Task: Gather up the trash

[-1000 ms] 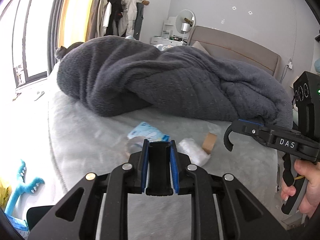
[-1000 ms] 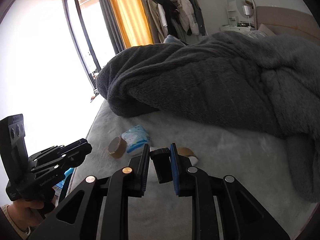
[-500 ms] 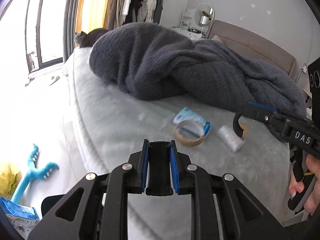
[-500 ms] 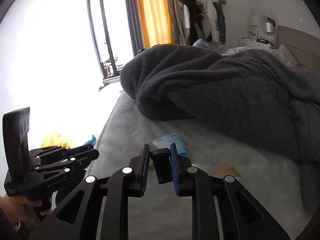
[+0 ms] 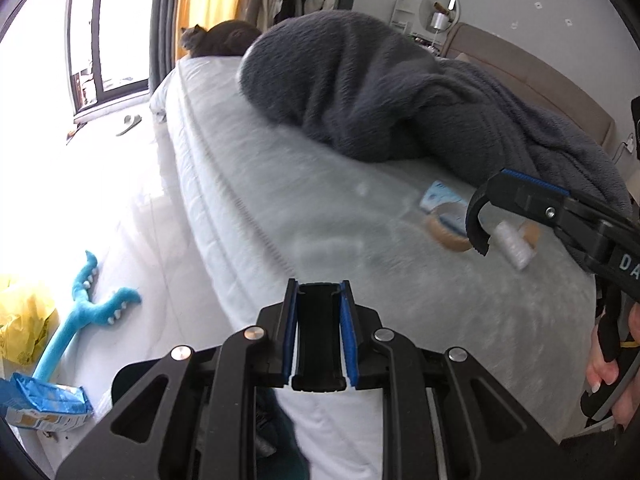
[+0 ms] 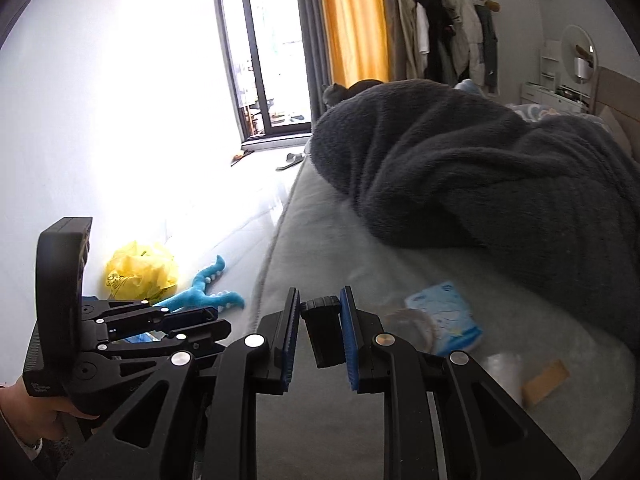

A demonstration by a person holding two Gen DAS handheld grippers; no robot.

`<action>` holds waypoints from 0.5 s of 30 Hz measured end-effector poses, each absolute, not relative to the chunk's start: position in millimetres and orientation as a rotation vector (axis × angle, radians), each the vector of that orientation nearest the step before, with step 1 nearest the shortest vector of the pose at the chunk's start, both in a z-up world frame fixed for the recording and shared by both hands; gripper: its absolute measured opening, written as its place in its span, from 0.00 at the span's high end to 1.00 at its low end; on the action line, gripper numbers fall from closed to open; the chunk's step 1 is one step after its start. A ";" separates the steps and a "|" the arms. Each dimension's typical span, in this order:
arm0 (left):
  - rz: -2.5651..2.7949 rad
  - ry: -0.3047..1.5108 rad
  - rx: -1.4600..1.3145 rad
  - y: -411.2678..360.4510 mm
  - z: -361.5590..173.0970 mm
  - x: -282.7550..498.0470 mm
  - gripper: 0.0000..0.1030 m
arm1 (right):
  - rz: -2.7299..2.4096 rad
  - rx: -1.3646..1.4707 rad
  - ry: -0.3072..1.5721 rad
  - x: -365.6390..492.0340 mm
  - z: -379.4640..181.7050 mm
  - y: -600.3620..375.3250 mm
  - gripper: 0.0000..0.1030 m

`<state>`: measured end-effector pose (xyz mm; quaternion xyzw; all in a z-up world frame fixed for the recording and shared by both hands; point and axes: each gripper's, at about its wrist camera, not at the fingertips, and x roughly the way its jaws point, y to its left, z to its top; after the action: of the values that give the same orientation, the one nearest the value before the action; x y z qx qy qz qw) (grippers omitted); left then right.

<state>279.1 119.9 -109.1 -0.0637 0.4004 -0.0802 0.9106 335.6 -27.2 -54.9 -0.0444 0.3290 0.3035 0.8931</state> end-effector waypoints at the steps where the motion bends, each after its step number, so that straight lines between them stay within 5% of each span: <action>1: -0.159 0.837 -0.134 125.1 -111.8 278.3 0.79 | 0.637 -0.091 0.686 335.5 -55.9 -22.0 0.80; 15: -0.104 0.991 -0.166 178.5 -153.0 270.3 0.79 | 0.749 0.033 0.827 342.7 -79.6 41.7 0.80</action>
<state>270.3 178.5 -153.0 -0.0795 0.4747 -0.0500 0.8751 342.7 41.7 -79.6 0.0157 0.3925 0.3554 0.8482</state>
